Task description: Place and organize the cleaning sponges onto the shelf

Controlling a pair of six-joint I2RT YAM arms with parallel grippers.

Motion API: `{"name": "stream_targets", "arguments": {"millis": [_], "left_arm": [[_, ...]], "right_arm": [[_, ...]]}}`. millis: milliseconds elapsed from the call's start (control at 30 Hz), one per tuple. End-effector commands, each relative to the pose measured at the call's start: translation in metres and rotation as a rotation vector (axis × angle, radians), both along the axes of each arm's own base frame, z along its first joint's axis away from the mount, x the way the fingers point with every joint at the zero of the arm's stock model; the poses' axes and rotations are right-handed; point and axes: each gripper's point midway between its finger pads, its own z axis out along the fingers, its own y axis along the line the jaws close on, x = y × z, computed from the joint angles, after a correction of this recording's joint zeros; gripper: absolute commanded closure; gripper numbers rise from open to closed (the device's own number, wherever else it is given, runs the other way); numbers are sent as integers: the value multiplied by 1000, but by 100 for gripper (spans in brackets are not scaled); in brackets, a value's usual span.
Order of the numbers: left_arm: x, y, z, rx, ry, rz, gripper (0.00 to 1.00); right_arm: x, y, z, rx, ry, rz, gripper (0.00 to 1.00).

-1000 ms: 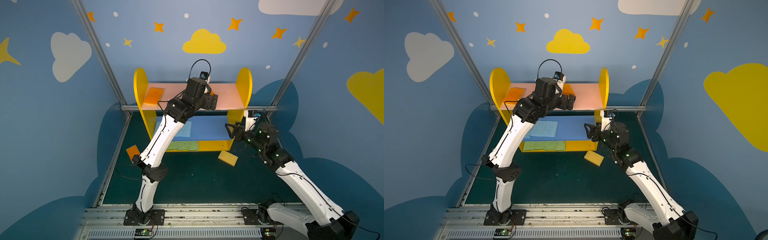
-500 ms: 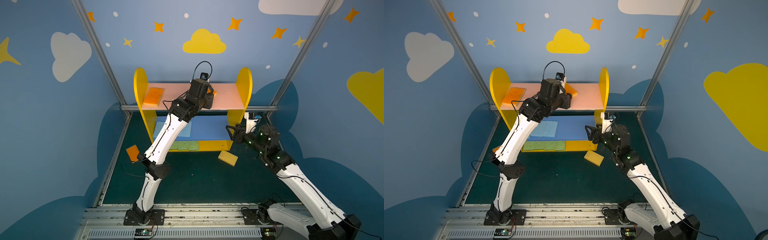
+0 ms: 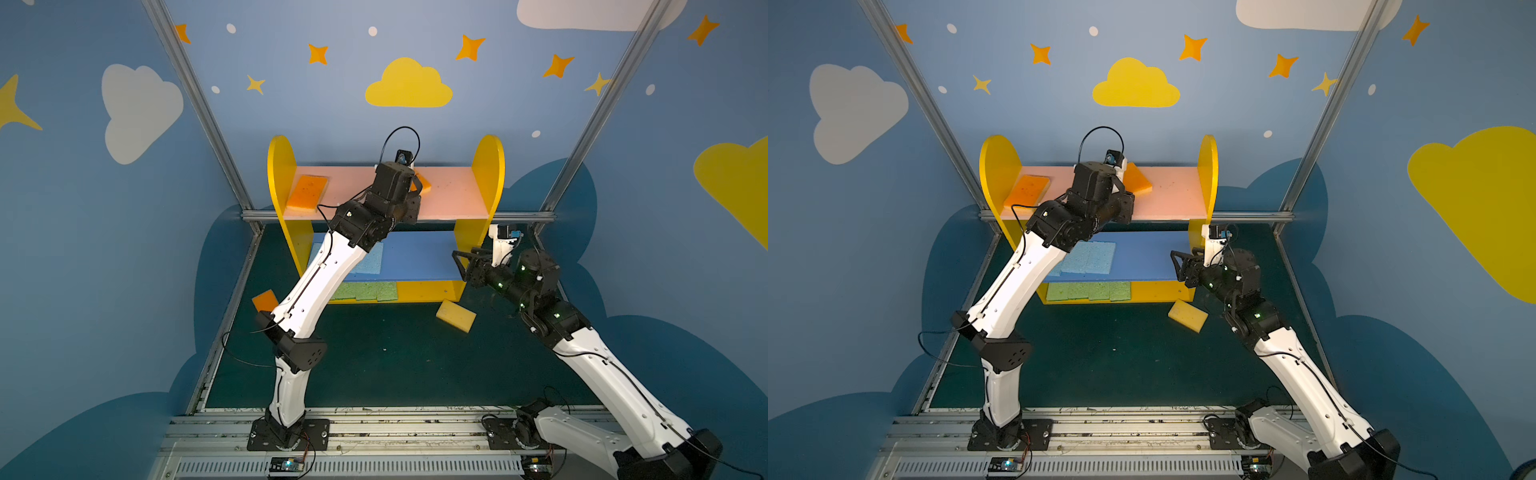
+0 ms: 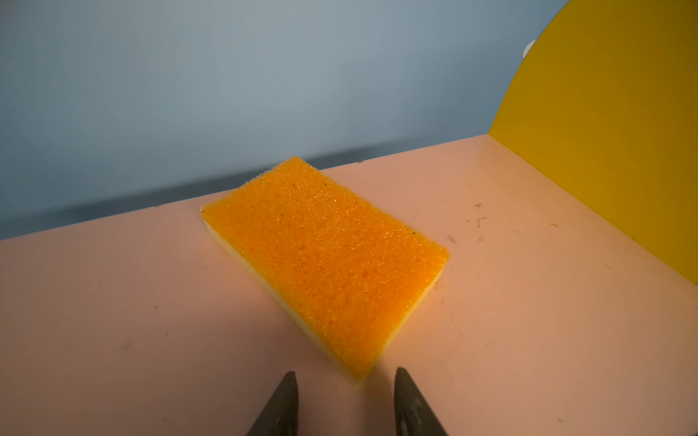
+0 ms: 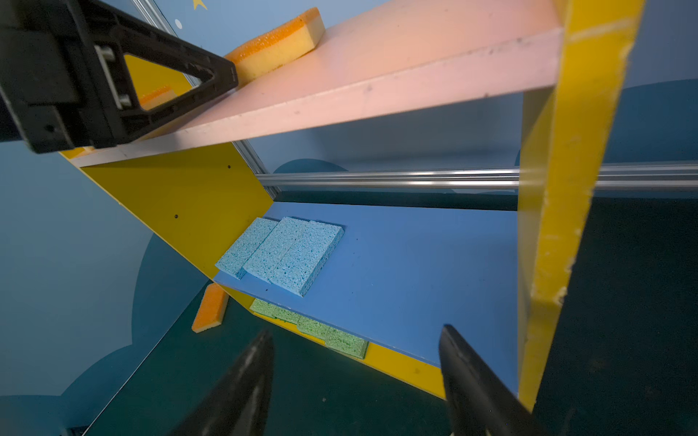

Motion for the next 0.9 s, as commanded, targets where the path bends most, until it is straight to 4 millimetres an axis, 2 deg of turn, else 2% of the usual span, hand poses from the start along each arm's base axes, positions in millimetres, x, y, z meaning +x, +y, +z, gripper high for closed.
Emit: {"name": "stream_targets", "arguments": {"millis": [0,100,267,367,467,633,767,867], "left_arm": [[-10,1,17,-35,-32,-11,60],[-17,2,27,-55,-52,-25,59],[-26,0,69,-108,-156,-81,35],[-17,-6,84,-91,-238,-98,32],[1,-15,82,-75,-273,-129,31],[26,-27,76,-202,-240,-245,32],[31,-43,81,-275,-256,-362,32],[37,-45,80,-322,-248,-385,32]], "right_arm": [[-3,-1,8,11,-27,6,32],[-5,-2,11,14,-32,5,32],[-8,-3,14,21,-32,7,32],[-11,-2,14,22,-24,18,32],[-14,-4,15,17,-23,17,32],[-22,-9,12,-5,-12,14,32],[-25,-13,8,-28,-6,8,32],[-25,-12,5,-32,4,13,32]]}}
